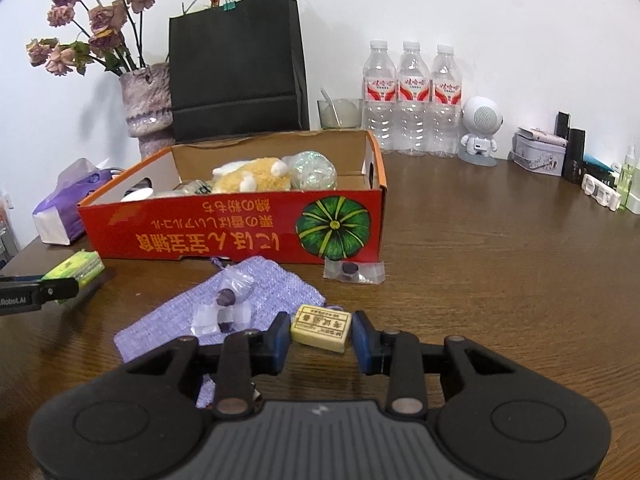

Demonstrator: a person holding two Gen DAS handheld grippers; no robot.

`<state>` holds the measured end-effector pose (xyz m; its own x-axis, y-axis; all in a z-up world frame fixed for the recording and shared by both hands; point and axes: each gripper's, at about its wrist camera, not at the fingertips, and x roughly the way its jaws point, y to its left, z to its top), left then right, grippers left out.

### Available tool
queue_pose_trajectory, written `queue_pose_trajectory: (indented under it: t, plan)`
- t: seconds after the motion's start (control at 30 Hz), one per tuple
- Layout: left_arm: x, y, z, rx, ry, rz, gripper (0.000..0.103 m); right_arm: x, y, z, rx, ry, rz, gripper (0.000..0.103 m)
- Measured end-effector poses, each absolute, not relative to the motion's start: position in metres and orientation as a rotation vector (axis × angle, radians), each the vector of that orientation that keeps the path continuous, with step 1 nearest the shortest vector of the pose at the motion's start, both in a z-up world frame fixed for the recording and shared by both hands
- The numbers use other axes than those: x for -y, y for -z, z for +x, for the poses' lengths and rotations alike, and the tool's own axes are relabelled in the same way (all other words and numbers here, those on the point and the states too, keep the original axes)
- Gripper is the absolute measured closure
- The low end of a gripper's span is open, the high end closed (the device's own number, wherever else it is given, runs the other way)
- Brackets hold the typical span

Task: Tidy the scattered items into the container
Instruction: 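Grasp the small beige box with the right gripper while the left grasps the green tissue pack, then carry the beige box and tissue pack into the cardboard box and release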

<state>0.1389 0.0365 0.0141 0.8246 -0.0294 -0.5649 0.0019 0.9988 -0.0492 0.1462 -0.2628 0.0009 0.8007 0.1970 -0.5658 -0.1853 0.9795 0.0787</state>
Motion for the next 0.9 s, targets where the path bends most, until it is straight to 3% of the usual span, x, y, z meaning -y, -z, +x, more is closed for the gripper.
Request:
queue_pose_trajectory:
  t: [0.43, 0.9]
  plan:
    - [-0.012, -0.054, 0.13, -0.488, 0.1, -0.048, 0.055, 0.252, -0.03, 0.149, -0.531, -0.242, 0.008, 0.071]
    - [0.021, -0.102, 0.202, -0.37, 0.126, -0.113, 0.055, 0.213, -0.09, 0.22, -0.392, -0.312, 0.01, 0.071]
